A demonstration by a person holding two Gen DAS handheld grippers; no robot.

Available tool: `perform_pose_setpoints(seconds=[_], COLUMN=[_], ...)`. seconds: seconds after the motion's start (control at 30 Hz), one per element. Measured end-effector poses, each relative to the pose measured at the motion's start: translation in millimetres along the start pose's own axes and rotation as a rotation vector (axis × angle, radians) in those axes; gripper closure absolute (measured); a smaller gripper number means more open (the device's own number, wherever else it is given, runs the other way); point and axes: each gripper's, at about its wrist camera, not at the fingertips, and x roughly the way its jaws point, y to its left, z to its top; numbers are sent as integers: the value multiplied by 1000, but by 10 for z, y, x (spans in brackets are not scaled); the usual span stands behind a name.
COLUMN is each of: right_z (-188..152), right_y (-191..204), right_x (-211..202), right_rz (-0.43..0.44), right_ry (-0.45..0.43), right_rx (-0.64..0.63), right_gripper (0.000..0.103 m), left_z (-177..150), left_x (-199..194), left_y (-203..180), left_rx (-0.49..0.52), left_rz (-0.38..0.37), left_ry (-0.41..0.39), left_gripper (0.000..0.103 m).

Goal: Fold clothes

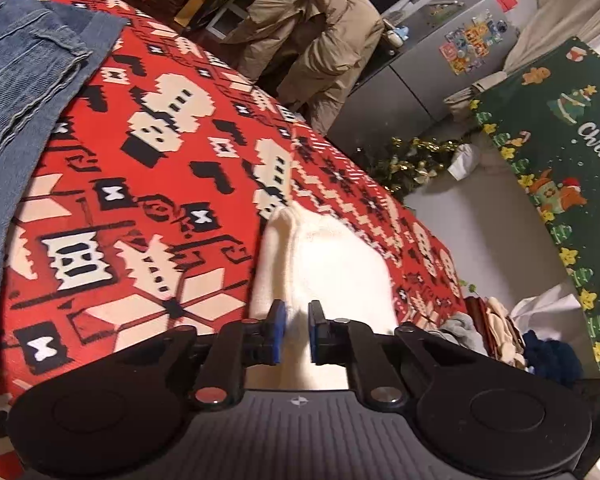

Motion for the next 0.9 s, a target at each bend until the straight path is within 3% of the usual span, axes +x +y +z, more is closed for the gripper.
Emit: perform_pose_setpoints(seconds=[0.03,0.1,0.13,0.2,0.37,0.53,0.67,0.9], right_z=[-3,-20,-24,-30,-42,-50,-108,-114], right_y=[1,22,28,41,51,106,280,643], right_x=[7,-1,-4,-11,-17,-66,-14,183], right_rz=[6,16,21,22,0,64,109,151], right_ry=[4,4,2,-2,-7,-36,-28,-4], right_rx=[0,3,6,5,-2,0,-30,-156], right_gripper=[73,73,73,72,71,71,95,98], left_z=[2,-9,-20,-43,-34,-45,-45,-24], left_x=[-1,2,12,30,6,-22,-5,-1], left_y=[-8,-16,-27,-54,-64,-143,-147,-90], left_rx=[-2,1,15,52,67,111,112,81], left_rz=[-11,-16,0,39,57,119,143,123], left_ry=[2,6,9,16,4,-17,-2,5], left_gripper=[83,83,84,96,97,97,97,97])
